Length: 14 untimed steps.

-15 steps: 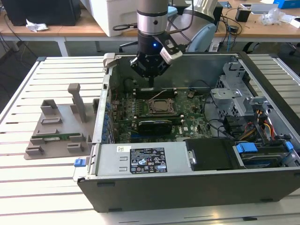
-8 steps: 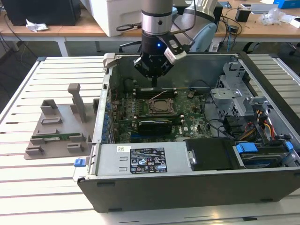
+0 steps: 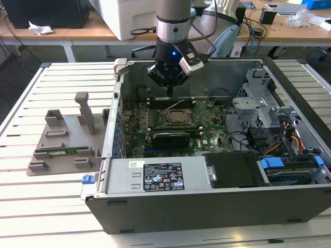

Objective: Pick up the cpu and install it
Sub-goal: 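Install the first cpu locking lever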

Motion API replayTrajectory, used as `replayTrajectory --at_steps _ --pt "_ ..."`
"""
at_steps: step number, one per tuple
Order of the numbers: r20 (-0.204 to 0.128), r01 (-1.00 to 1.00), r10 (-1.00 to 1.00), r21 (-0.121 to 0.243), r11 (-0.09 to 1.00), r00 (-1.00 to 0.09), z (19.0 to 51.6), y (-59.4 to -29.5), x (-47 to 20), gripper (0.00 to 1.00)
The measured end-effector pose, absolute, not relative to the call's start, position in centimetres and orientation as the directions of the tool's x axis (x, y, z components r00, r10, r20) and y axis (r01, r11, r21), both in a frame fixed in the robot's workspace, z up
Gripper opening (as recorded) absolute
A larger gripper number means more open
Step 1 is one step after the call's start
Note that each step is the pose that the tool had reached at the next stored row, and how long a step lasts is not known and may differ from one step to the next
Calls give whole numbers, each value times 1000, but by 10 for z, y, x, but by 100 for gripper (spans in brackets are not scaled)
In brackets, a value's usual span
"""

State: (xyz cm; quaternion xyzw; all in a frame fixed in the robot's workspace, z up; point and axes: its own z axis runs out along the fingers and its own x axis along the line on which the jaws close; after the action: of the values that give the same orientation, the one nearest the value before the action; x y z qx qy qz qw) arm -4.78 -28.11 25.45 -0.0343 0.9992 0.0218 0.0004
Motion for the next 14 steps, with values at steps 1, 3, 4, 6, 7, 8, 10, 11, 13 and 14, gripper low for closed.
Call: replayTrajectory --at_steps 1,3,4,6,7,8,10,11,13,14 --pt "-3 -67 -67 52 996 -998 253 -285 -48 11" --pt "-3 -67 -67 55 996 -998 248 -285 -48 11" --pt "-3 -67 -66 55 996 -998 246 -285 -48 11" --pt "-3 -67 -67 55 996 -998 239 -285 -48 11" --pt "-3 -67 -67 55 996 -998 236 -285 -48 11" --pt "-3 -67 -67 55 996 -998 234 -285 -48 11" --pt "-3 -67 -66 55 996 -998 230 -284 -48 11" --pt "-3 -67 -67 55 996 -998 227 -283 -48 11" --pt "-3 -67 -67 55 996 -998 222 -282 -45 11" --pt "-3 -67 -66 55 996 -998 221 -282 -43 11"
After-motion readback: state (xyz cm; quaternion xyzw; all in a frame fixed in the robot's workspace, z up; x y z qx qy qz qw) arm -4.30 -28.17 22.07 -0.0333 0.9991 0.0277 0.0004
